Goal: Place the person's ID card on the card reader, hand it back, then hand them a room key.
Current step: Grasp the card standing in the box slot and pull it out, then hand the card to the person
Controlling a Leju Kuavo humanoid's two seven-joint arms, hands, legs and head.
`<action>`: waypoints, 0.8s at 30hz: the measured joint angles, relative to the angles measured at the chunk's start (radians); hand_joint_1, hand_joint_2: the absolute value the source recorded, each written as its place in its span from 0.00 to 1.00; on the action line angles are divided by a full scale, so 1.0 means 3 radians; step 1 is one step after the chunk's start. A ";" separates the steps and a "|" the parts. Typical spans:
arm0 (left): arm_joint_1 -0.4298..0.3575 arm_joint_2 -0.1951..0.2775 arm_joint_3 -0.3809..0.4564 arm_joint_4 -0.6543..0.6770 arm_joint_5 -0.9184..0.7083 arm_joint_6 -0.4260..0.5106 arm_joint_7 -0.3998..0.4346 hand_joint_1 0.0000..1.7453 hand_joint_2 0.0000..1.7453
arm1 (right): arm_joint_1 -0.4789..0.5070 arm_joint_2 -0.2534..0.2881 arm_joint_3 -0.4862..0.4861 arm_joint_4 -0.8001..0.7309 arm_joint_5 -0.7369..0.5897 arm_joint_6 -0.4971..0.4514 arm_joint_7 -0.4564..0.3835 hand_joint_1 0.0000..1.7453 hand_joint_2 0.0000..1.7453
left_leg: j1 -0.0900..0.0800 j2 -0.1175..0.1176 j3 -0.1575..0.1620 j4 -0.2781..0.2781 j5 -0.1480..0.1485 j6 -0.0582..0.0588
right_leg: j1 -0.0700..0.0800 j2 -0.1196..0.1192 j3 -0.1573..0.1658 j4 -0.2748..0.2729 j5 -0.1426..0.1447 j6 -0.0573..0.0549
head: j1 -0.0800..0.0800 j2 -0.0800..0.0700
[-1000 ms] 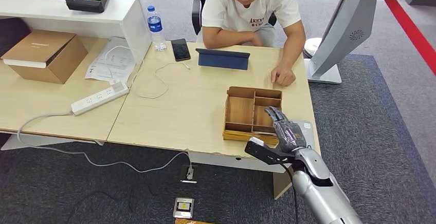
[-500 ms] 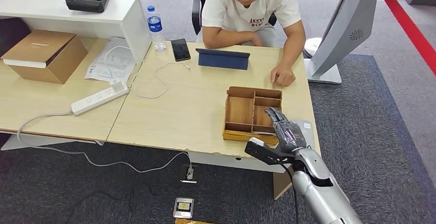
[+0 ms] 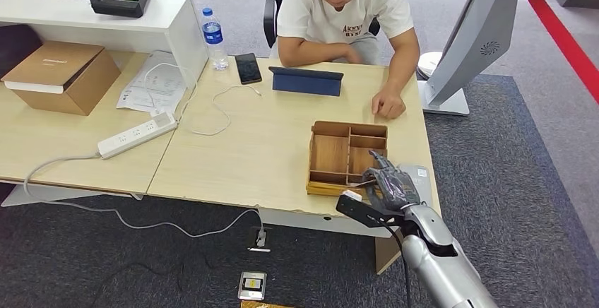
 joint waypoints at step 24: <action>0.0004 0.0000 -0.0001 0.0000 0.0022 -0.0011 -0.0063 0.00 0.00 | -0.0120 -0.0010 -0.0126 -0.0404 -0.0176 -0.0087 0.0050 1.00 1.00 | 0.0000 0.0002 0.0000 0.0000 0.0002 0.0000 | 0.0000 0.0000 0.0000 0.0000 0.0003 0.0000 | 0.0000 0.0000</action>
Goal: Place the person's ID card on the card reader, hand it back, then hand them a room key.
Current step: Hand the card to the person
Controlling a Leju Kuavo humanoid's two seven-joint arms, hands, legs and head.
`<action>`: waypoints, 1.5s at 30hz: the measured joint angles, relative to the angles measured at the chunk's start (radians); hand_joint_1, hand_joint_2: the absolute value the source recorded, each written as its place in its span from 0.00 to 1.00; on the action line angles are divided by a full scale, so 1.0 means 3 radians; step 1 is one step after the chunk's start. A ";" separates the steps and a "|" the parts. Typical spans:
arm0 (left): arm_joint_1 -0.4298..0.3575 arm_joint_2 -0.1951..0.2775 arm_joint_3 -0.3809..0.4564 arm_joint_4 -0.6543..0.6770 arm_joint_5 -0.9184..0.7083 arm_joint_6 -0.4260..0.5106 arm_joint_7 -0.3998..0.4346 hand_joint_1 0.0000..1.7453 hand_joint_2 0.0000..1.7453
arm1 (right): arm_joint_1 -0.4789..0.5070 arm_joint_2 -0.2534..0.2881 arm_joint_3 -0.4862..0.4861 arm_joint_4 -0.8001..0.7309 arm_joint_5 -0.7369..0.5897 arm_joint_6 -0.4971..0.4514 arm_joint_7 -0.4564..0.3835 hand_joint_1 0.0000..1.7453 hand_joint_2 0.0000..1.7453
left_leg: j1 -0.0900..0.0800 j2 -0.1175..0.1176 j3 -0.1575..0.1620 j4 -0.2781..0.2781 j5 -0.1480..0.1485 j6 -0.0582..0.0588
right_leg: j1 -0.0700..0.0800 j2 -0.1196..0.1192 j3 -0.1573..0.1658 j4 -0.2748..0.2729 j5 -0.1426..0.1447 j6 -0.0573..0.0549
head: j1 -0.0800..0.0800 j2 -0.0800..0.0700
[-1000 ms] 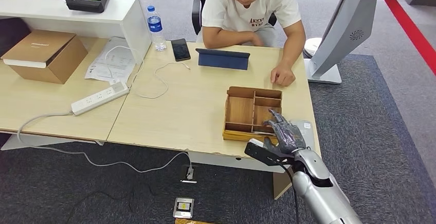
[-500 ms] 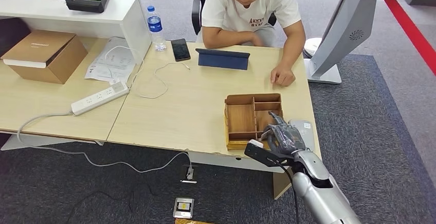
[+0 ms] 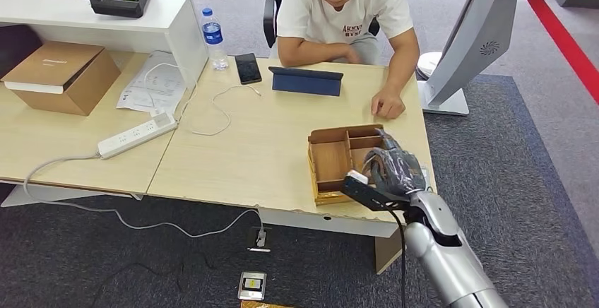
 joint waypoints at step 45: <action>-0.0070 0.0017 -0.0271 -0.0001 -0.0224 -0.0020 -0.0152 0.00 0.00 | -0.2199 0.0439 -0.0169 0.1663 -0.0082 0.0702 0.0202 1.00 1.00 | 0.0000 -0.0001 -0.0005 0.0000 0.0005 -0.0002 | 0.0000 -0.0001 -0.0004 0.0002 0.0003 0.0000 | 0.0000 0.0000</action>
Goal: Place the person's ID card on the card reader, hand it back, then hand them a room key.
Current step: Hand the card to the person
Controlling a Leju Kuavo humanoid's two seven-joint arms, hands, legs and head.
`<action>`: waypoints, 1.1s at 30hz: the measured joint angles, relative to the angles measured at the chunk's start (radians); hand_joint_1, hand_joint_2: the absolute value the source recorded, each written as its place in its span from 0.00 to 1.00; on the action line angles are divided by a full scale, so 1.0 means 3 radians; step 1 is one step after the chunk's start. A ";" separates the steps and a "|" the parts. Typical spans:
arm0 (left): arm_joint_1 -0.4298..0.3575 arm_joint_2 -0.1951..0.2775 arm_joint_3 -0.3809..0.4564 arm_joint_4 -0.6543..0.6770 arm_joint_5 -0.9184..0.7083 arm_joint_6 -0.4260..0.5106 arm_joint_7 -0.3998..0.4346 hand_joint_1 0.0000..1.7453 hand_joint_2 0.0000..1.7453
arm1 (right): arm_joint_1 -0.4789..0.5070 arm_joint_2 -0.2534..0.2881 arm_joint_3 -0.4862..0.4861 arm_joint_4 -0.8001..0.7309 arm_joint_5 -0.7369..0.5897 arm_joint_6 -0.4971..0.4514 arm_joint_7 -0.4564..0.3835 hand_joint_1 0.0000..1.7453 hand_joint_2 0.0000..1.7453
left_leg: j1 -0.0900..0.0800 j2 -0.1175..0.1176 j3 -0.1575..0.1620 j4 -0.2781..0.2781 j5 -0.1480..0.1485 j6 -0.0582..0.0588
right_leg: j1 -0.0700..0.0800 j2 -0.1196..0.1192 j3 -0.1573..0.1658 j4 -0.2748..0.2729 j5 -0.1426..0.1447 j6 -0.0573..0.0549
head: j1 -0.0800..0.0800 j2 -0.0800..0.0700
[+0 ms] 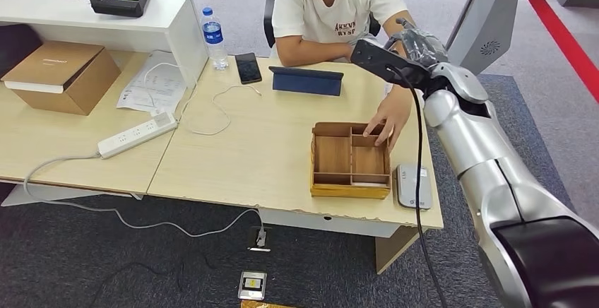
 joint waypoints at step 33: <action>0.0064 0.0036 -0.0035 0.0001 0.0116 0.0022 0.0036 0.00 0.00 | -0.0043 0.0253 0.0047 0.0375 0.0061 -0.0027 0.0099 0.00 0.00 | 0.0000 0.0000 0.0000 0.0000 0.0000 0.0000 | 0.0000 0.0000 -0.0001 0.0000 0.0000 0.0000 | 0.0000 0.0001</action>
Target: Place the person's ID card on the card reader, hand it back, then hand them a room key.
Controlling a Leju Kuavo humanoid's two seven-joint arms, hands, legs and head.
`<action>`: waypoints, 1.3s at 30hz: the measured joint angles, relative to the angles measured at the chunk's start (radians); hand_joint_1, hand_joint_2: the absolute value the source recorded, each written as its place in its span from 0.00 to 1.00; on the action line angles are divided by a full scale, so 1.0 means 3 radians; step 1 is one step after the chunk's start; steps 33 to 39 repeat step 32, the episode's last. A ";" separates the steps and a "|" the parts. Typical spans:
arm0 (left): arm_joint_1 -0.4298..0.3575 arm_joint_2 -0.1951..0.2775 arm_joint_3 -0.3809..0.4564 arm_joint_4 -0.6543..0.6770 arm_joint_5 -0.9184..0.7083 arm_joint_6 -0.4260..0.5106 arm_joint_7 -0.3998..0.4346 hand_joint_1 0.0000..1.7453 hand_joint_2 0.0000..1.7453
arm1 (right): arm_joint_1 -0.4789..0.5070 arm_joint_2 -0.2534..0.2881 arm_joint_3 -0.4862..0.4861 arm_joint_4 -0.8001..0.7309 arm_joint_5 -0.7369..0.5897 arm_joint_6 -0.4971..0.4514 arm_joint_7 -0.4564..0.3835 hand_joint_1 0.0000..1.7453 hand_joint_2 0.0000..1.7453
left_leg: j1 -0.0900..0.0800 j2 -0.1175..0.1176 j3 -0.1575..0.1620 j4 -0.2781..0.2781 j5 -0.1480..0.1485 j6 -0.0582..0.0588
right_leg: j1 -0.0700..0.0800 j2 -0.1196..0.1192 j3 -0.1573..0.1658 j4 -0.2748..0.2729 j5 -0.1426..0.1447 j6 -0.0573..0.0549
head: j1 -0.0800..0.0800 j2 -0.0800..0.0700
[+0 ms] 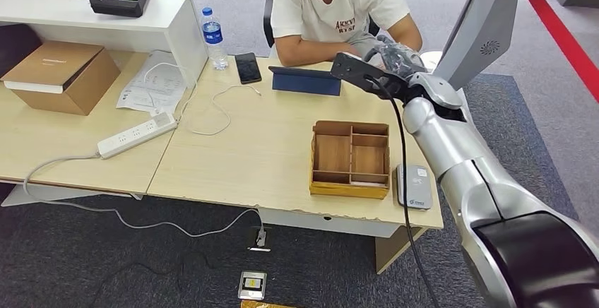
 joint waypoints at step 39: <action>0.0072 0.0025 0.0107 0.0003 0.0392 -0.0049 0.0086 0.00 0.00 | 0.0928 -0.0816 -0.0802 -0.1466 -0.1944 -0.1131 -0.0834 0.00 0.00 | -0.0005 -0.0010 0.0002 0.0010 -0.0007 0.0009 | -0.0005 -0.0008 0.0012 -0.0010 0.0002 0.0009 | 0.0001 -0.0001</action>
